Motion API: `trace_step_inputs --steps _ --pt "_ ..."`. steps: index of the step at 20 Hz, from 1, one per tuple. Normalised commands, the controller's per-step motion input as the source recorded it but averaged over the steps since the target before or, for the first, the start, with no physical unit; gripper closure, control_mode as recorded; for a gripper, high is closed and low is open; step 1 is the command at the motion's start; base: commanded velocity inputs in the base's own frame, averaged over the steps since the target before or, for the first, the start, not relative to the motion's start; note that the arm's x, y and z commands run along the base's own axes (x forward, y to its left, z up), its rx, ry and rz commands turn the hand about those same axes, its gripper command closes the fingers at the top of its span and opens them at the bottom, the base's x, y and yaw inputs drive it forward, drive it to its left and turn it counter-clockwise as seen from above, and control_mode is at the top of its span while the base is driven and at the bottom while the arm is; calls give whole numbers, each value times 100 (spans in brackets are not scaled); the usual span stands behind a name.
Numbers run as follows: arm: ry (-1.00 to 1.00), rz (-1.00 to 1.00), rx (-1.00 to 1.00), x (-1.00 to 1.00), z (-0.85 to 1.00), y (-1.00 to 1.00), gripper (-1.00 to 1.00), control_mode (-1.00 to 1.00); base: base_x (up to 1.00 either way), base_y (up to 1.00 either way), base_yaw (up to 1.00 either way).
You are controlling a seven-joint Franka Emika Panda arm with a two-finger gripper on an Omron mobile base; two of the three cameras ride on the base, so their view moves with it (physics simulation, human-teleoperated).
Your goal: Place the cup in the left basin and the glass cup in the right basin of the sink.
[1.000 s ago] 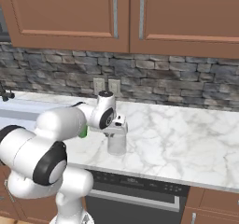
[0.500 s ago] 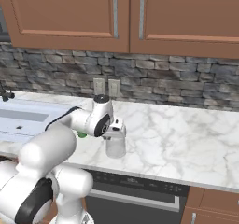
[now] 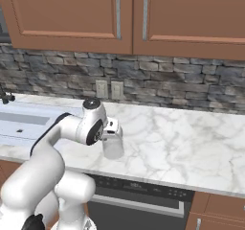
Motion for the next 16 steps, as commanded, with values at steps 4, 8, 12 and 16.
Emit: trace_step_inputs --steps 4,8,12,16 --pt "-2 5 0 0 33 26 100 -100 0 0 0" --pt "-1 6 0 0 40 30 100 -100 0 0 0" --pt "0 7 0 0 29 35 100 -100 0 0 0" --pt "0 7 3 -5 14 46 100 -100 0 0 0"
